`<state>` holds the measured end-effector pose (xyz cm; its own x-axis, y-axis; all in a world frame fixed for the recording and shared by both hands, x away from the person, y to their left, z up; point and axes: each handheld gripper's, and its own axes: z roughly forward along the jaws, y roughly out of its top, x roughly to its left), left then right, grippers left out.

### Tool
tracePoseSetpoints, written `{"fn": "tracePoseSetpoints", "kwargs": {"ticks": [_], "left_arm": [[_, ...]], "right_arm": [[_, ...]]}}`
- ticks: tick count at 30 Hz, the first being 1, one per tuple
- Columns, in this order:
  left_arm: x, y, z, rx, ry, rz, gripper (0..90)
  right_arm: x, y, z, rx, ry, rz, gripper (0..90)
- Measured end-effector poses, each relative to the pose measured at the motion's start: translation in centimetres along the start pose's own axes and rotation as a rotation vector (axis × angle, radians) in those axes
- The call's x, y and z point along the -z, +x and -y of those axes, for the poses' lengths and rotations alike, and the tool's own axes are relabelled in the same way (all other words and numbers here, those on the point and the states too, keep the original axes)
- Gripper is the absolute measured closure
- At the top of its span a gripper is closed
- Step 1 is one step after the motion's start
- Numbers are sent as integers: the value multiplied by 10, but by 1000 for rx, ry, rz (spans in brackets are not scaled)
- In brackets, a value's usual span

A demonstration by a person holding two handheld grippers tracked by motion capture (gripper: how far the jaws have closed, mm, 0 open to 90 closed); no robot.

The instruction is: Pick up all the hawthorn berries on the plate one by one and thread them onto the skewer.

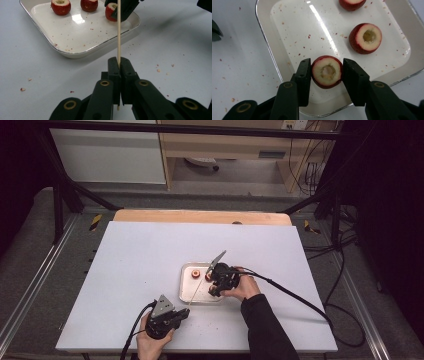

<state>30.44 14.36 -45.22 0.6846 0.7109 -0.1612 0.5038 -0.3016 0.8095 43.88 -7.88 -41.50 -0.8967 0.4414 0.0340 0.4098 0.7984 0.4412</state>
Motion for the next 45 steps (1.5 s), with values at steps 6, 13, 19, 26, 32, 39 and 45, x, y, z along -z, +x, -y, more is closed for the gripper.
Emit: {"fn": "tracePoseSetpoints", "kwargs": {"ticks": [6, 13, 19, 26, 32, 39, 45], "left_arm": [[1, 0, 0, 4, -8, -3, 881], [2, -2, -1, 4, -19, -3, 881], [2, -4, -2, 4, -30, -4, 881], [-1, -9, -3, 6, -41, -12, 881], [-3, -16, -3, 9, -65, -31, 881], [-9, -23, -4, 34, -72, -46, 880], [-16, -28, -5, 62, -70, -46, 880]], "right_arm": [[15, -1, -1, -96, -94, -10, 599], [32, -1, 4, -211, -187, -29, 601], [43, -4, 15, -301, -275, -33, 601], [49, -3, 30, -398, -409, -46, 601], [52, -1, 40, -468, -534, -50, 601], [53, 0, 46, -535, -670, -59, 601], [50, 3, 47, -584, -753, -62, 601]]}}
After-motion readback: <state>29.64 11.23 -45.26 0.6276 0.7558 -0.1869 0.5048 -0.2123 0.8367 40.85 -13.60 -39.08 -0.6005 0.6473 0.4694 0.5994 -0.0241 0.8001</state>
